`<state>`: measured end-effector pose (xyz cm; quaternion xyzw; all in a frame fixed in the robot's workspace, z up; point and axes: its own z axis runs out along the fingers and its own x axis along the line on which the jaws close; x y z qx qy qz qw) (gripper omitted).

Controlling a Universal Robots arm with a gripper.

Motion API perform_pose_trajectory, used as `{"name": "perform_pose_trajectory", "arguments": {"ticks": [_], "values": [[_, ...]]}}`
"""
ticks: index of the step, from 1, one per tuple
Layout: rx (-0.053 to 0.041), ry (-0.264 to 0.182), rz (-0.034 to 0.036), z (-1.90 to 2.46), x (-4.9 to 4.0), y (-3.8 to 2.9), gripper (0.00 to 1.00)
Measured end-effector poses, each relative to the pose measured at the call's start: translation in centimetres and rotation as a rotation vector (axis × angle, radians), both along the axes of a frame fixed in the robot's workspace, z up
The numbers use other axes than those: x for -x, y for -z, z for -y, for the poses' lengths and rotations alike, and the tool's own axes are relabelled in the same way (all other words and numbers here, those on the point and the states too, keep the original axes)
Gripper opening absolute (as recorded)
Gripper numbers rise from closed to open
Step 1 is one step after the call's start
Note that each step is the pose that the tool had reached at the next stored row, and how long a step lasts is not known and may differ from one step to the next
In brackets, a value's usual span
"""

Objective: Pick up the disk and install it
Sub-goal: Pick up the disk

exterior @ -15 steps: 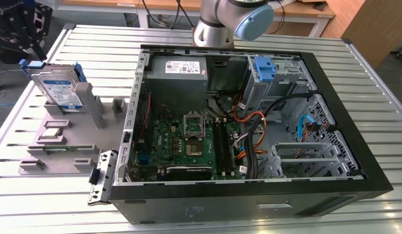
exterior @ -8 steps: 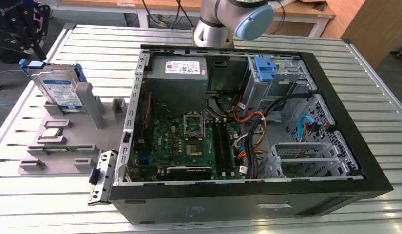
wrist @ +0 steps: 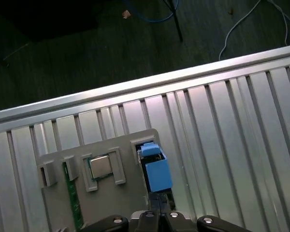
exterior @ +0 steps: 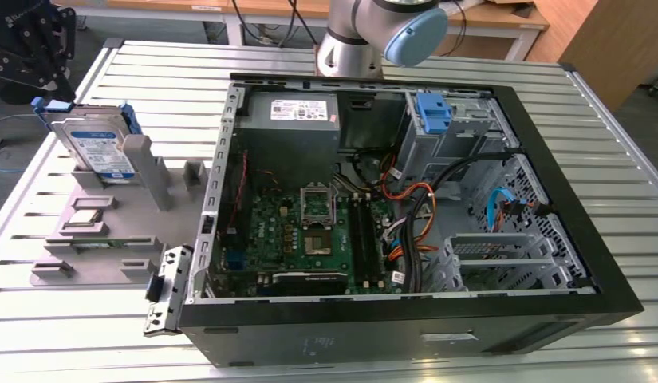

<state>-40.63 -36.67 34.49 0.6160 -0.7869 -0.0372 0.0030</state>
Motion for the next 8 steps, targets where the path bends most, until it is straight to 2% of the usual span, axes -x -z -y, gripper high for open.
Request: {"name": "perform_pose_trajectory", "arguments": {"ticks": [4,5,8], "values": [[-0.0008,-0.015,0.0322,0.02,-0.01,0.06,0.1],[-0.001,-0.018,0.0374,0.03,-0.02,0.08,0.1],[-0.0014,-0.024,0.0399,0.05,-0.01,0.15,0.1]]}}
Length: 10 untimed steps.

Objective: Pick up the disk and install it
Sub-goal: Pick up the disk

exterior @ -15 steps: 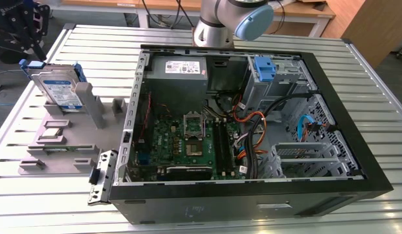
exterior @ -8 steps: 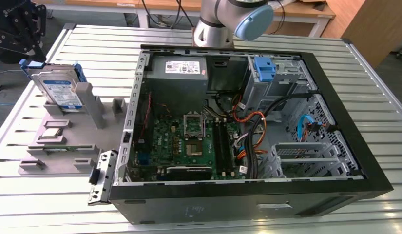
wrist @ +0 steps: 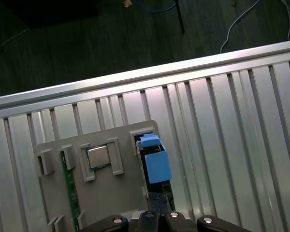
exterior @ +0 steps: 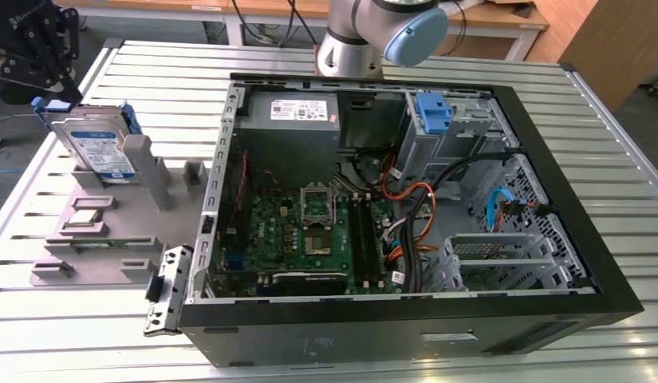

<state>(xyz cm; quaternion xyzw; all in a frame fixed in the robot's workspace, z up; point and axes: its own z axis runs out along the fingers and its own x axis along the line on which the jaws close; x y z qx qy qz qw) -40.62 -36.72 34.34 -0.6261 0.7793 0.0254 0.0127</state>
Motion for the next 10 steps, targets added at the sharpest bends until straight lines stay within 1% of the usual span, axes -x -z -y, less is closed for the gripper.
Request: {"name": "perform_pose_trajectory", "arguments": {"ticks": [4,10], "values": [[0.0001,-0.012,-0.0001,0.02,-0.05,0.22,0.1],[0.0,-0.035,0.0,0.01,-0.66,0.57,0.1]]}}
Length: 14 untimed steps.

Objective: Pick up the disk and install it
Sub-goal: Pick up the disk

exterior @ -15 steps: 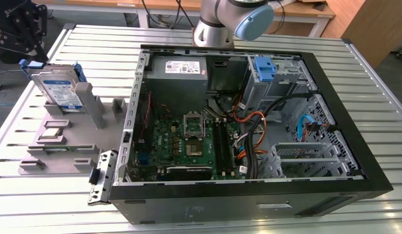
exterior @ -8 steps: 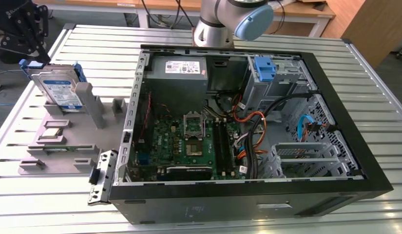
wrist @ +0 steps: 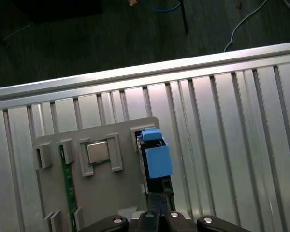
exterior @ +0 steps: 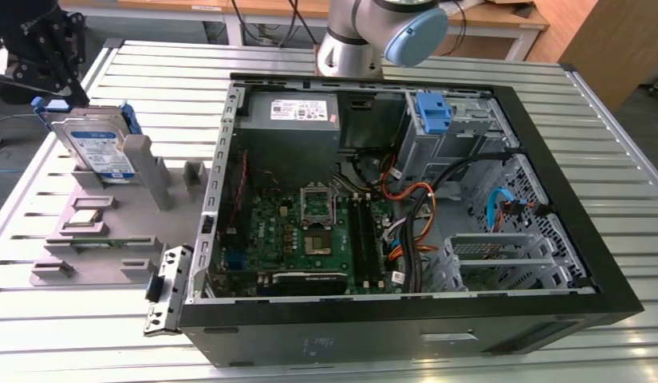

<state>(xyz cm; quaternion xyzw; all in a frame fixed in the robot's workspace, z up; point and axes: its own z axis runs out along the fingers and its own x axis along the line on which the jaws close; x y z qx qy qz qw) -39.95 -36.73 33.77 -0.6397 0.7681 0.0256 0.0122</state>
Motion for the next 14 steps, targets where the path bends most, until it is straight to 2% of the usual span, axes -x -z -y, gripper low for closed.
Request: {"name": "perform_pose_trajectory", "arguments": {"ticks": [7,14], "values": [[0.0001,-0.012,-0.0002,-0.04,-0.1,0.42,0.1],[0.0002,-0.013,-0.0003,-0.31,0.12,0.52,0.1]]}}
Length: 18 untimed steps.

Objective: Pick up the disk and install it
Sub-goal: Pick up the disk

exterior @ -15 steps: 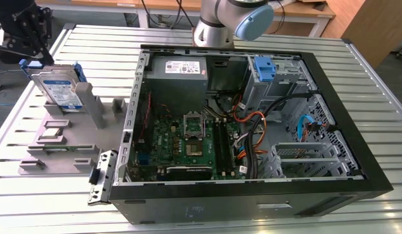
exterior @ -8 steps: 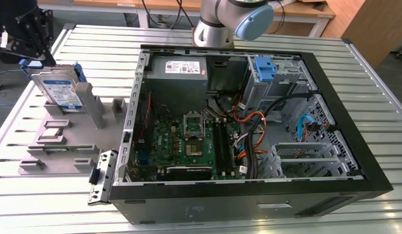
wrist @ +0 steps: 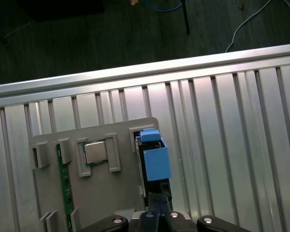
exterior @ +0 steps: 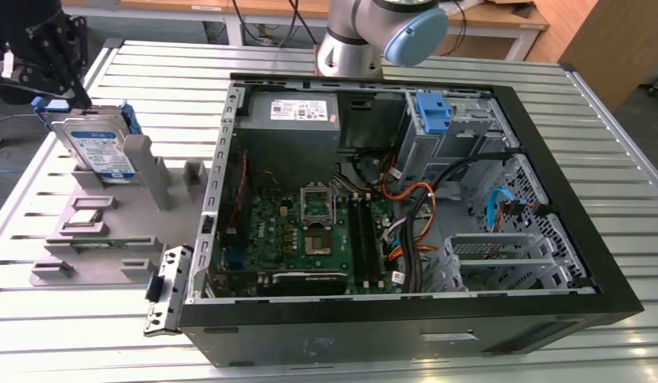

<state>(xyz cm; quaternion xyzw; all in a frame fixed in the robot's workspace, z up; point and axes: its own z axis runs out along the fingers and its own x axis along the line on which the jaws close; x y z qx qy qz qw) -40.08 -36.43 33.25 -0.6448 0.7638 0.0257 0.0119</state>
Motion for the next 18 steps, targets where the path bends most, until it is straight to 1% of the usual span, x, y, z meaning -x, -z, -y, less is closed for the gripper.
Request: {"name": "perform_pose_trajectory", "arguments": {"ticks": [3,11,12,15,16,18], "values": [[-0.0001,0.0,0.0002,-0.01,0.2,0.01,0.1],[-0.0001,0.0,0.0002,-0.02,0.23,0.03,0.1],[-0.0001,0.0,0.0002,-0.02,0.23,0.03,0.11],[-0.0001,0.0,0.0002,-0.02,0.23,0.03,0.29],[-0.0001,0.0,0.0002,-0.02,0.23,0.03,0.29],[-0.0001,0.0,0.0002,-0.02,0.23,0.03,0.41]]}}
